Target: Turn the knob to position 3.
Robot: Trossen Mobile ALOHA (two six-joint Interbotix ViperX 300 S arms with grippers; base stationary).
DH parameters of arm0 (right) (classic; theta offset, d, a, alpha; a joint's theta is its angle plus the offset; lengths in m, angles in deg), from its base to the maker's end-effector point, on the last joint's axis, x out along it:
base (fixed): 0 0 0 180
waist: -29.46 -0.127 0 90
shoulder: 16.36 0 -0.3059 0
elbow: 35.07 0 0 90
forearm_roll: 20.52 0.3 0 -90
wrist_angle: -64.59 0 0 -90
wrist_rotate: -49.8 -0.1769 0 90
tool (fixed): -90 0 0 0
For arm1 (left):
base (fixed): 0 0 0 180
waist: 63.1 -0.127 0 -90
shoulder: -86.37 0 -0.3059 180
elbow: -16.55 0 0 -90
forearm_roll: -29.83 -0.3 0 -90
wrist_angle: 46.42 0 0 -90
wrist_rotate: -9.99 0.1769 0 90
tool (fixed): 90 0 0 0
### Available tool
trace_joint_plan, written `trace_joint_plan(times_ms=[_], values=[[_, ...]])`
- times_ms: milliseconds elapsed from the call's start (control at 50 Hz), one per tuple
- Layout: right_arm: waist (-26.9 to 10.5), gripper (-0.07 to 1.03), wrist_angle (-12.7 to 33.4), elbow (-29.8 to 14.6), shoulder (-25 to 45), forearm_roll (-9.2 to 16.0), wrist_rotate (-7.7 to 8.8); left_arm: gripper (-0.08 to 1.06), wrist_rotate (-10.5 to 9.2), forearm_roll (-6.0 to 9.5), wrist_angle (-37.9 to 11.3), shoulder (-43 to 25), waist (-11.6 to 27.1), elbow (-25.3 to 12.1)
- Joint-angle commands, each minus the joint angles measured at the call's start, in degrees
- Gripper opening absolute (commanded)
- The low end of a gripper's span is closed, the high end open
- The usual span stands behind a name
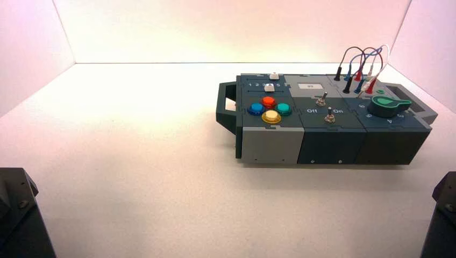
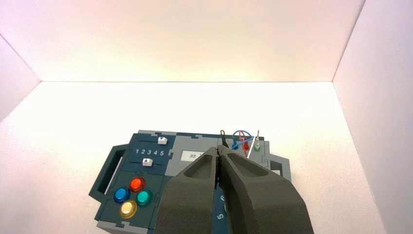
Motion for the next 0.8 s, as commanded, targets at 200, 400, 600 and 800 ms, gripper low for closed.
trace_joint_plan(times_ms=[200,400,600,800], values=[[-0.26,-0.02,0.97,-1.85,0.97,-0.97,0.18,-0.03,0.18,-0.09,0.35,-0.70,0.35,-0.44],[-0.26,-0.02,1.23,-2.20,0.79,-0.97,0.09,-0.03,0.26,-0.26,0.35,-0.79,0.35,-0.44],[-0.18,-0.02,3.52,-3.25,1.85,-1.14,-0.18,-0.03,0.26,-0.53,0.44,-2.11,0.35,-0.35],[0.18,-0.02,6.59,-5.63,6.15,-3.34,-1.67,-0.03,0.26,-0.53,0.44,-3.69,0.35,-0.44]])
